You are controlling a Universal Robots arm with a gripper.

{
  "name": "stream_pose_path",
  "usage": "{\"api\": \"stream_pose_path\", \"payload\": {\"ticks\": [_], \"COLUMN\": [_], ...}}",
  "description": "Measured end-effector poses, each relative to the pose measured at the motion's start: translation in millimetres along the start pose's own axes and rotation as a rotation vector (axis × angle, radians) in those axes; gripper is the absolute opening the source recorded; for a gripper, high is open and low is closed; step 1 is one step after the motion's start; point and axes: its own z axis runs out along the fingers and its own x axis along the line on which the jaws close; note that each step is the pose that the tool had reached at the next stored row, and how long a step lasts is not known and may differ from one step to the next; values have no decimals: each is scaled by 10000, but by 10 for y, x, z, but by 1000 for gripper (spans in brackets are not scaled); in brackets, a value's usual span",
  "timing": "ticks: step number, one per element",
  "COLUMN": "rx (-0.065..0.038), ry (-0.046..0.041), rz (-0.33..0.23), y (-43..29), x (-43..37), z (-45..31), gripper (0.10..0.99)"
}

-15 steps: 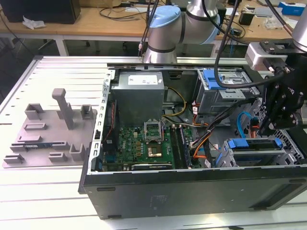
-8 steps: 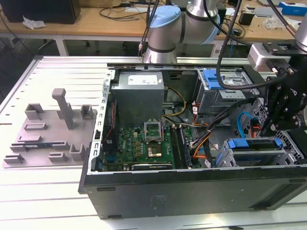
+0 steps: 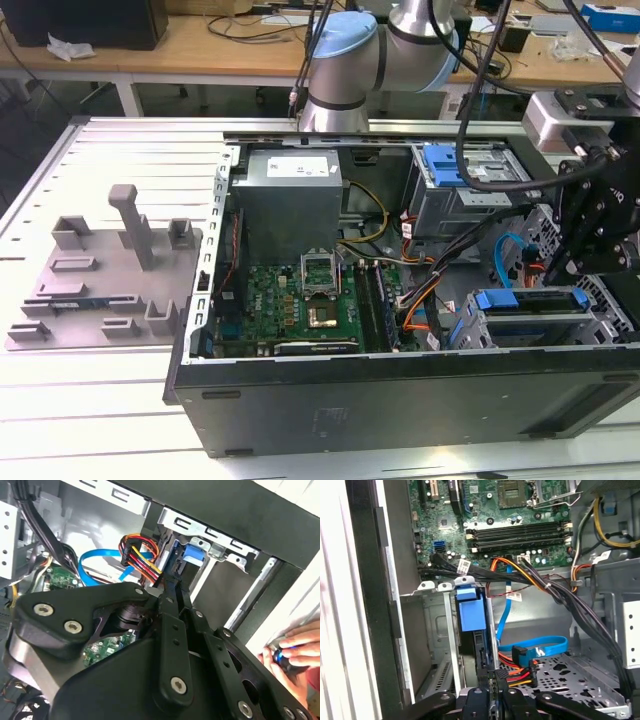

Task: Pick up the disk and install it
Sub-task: 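Insert the first disk wire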

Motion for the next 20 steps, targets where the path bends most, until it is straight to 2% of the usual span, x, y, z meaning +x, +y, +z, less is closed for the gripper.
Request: {"api": "stream_pose_path", "payload": {"ticks": [1, 3, 11, 15, 18, 20], "rx": [-8, -18, -48, -271, -278, -274], "ry": [-64, -130, -128, -66, 46, 92], "rz": [2, 5, 5, -96, -163, -217], "y": [-1, -1, -5, -21, -32, -47], "x": [5, 10, 10, 7, 6, 5], "z": [1, 1, 2, 6, 21, 30], "gripper": [169, 169, 169, 169, 169, 169]}}
